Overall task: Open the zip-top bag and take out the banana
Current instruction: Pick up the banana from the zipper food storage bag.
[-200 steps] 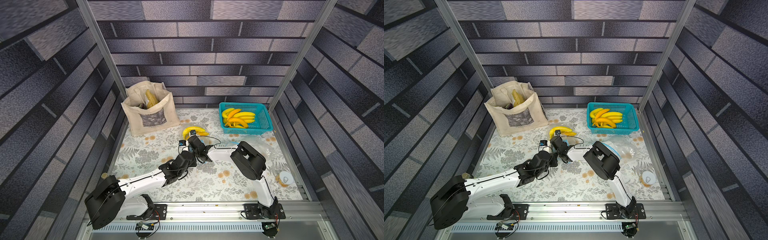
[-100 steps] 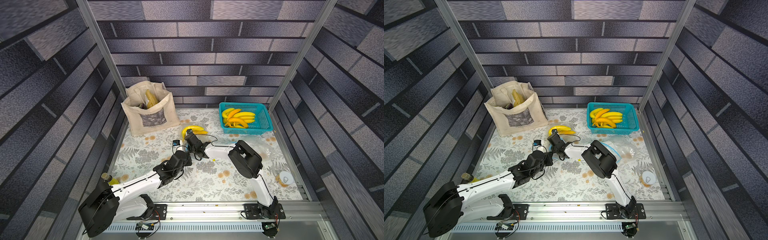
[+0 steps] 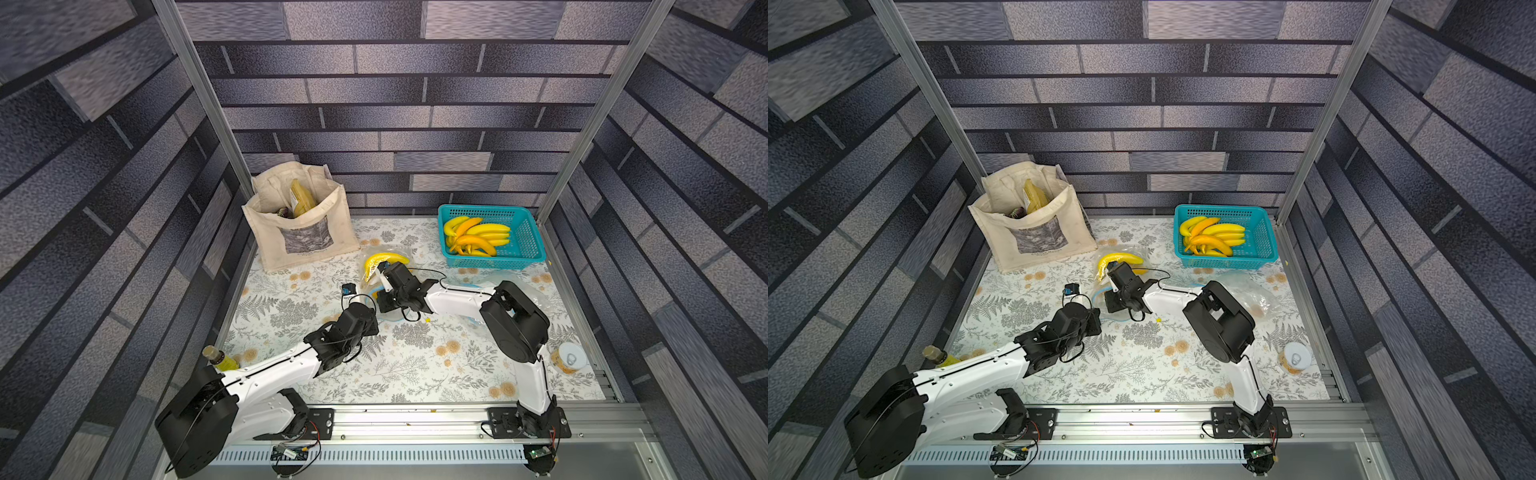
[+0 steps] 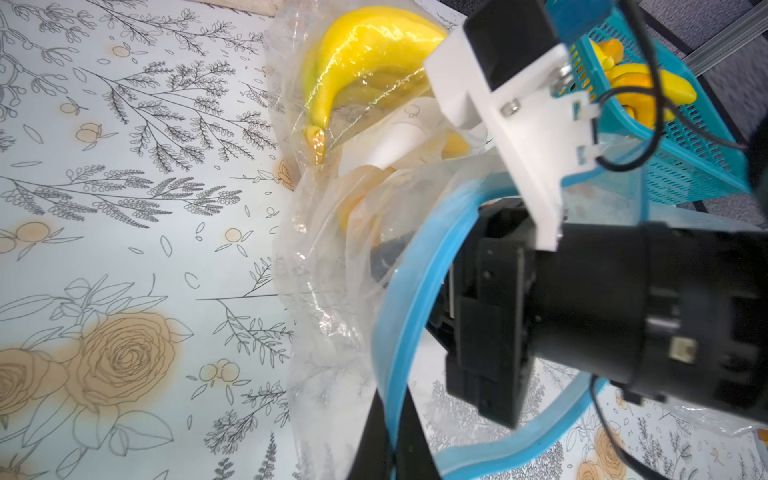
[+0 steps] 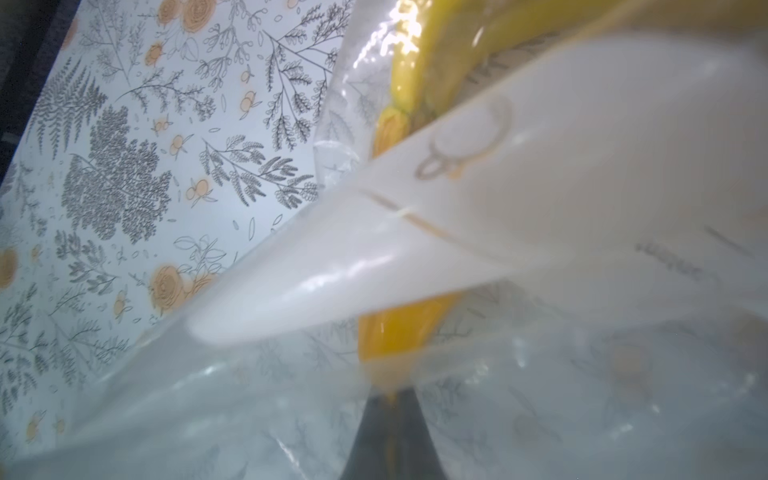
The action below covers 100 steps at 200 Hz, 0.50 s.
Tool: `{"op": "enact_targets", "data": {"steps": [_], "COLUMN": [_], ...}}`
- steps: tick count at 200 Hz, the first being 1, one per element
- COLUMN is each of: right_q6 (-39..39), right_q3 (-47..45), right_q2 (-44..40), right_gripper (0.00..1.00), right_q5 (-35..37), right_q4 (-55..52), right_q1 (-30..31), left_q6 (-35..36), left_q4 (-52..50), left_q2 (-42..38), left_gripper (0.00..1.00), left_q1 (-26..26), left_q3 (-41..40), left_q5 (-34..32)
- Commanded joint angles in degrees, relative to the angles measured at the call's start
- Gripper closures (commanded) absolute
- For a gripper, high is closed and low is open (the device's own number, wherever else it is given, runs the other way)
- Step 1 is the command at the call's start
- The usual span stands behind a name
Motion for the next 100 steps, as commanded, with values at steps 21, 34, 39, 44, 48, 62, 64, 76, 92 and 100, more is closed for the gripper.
{"op": "enact_targets", "data": {"steps": [21, 34, 39, 44, 48, 62, 64, 76, 92, 100], "right_q6": [-3.45, -3.66, -3.95, -4.3, -4.54, -5.49, -5.66, -6.63, -7.45, -7.59], "right_q3": [-2.97, -3.46, -3.48, -3.71, -3.82, -4.06, -4.09, -5.02, -7.95, -9.69], "right_q2": [-6.62, -7.93, -8.36, -8.98, -9.48, -11.11, -11.36, -13.03, -16.67, -19.1], "right_gripper": [1.0, 1.0, 1.0, 1.0, 1.0, 1.0, 1.0, 1.0, 1.0, 1.0], "right_q5": [-13.5, -17.0, -18.34, -19.45, -20.31, -23.51, -23.88, -26.27, -27.81, -28.43], "right_q4": [-4.98, -5.3, -5.77, -6.17, -6.64, -9.33, -9.76, -12.15, -14.49, -14.96], "right_q1": [-0.95, -1.26, -1.32, -1.31, -1.39, -1.48, -1.49, -1.53, -1.47, -1.44], "left_q6": [2.72, 2.98, 3.12, 3.23, 3.21, 3.22, 3.17, 3.13, 3.89, 4.45], "left_q4": [-2.13, -2.26, -2.26, -2.31, -2.39, -2.36, -2.29, -2.09, -2.47, -2.91], "left_q2": [2.15, 2.88, 3.17, 3.38, 3.58, 4.04, 4.11, 3.81, 2.89, 2.5], "left_gripper": [0.99, 0.98, 0.99, 0.98, 0.99, 0.99, 0.99, 0.99, 0.98, 0.98], "left_q1": [0.26, 0.26, 0.34, 0.34, 0.48, 1.04, 1.16, 2.07, 3.46, 4.06], "left_q3": [0.88, 1.25, 1.42, 1.53, 1.66, 1.89, 1.89, 1.98, 2.36, 2.78], "left_q5": [-1.23, -1.55, -1.72, -1.87, -2.05, -2.59, -2.57, -2.75, -2.55, -2.38]}}
